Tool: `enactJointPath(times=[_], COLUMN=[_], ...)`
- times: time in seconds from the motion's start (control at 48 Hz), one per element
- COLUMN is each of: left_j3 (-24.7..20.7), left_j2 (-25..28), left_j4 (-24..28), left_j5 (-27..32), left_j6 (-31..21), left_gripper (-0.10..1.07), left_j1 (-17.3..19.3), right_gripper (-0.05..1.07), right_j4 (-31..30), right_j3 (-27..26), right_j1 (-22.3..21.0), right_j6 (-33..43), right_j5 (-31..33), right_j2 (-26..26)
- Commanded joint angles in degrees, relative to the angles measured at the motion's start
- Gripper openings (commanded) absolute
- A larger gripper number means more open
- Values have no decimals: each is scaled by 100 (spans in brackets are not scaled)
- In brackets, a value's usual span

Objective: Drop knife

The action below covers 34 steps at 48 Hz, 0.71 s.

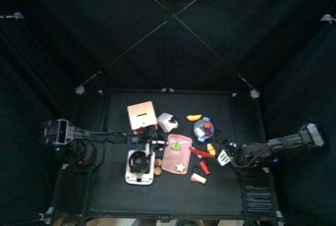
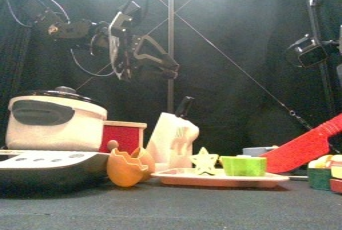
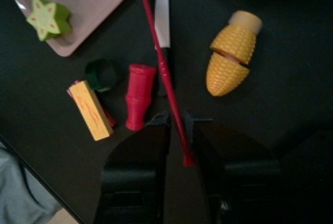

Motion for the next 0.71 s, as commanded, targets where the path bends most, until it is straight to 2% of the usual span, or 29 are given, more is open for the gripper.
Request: enactJointPath(times=[0.0,0.125,0.167,0.5,0.688], left_j3=[-105,-105,-88,-35,26], left_j2=[-26,-26,-26,-9,-9], left_j4=[0,9,9,9,-9], left_j5=[-53,-53,-53,-53,-53], left_j6=[18,9,18,18,9], left_gripper=[69,69,69,69,69], left_j1=[26,18,26,26,26], right_gripper=[77,87,89,89,89], right_j4=[44,-18,-237,-809,-1397], right_j3=[-105,-141,-141,-220,-387], right_j1=[26,18,0,-62,-141], right_j6=[-18,-35,-26,-26,-26], right_j5=[9,9,9,-53,-334], right_j2=[141,211,211,483,826])
